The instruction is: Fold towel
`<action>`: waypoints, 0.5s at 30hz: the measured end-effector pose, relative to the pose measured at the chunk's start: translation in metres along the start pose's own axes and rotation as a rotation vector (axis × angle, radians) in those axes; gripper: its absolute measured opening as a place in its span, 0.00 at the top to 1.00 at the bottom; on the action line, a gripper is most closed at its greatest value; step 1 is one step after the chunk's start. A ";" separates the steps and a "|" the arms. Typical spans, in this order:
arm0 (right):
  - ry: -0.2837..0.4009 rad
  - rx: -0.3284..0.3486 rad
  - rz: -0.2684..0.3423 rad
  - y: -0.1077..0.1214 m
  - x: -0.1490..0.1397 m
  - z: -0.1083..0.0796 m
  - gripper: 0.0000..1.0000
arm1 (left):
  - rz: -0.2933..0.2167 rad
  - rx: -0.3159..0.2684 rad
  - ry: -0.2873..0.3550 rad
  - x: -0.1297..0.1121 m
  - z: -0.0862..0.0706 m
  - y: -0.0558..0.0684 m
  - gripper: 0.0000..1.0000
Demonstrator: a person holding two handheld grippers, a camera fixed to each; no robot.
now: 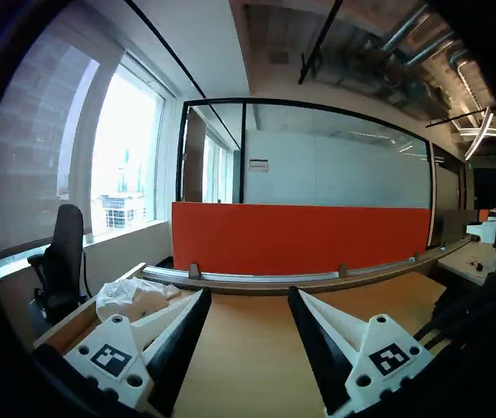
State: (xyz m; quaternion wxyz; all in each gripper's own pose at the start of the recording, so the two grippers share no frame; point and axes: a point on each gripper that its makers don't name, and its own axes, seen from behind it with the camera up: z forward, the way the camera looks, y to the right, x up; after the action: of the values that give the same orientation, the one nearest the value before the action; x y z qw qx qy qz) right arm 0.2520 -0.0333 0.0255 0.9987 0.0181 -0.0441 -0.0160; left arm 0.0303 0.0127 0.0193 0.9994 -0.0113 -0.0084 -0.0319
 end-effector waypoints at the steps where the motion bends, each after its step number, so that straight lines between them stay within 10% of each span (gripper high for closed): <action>1: 0.000 0.000 0.001 -0.002 -0.001 0.000 0.08 | -0.001 -0.002 0.010 -0.002 0.000 -0.001 0.19; 15: -0.015 0.001 0.018 -0.027 -0.042 -0.001 0.08 | 0.036 0.001 0.077 -0.058 -0.002 -0.011 0.19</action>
State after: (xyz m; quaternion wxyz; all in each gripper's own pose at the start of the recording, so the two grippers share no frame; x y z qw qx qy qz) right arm 0.2096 -0.0591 0.0199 0.9985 0.0183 -0.0518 -0.0072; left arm -0.0282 0.0058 0.0164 0.9994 -0.0099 0.0300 -0.0143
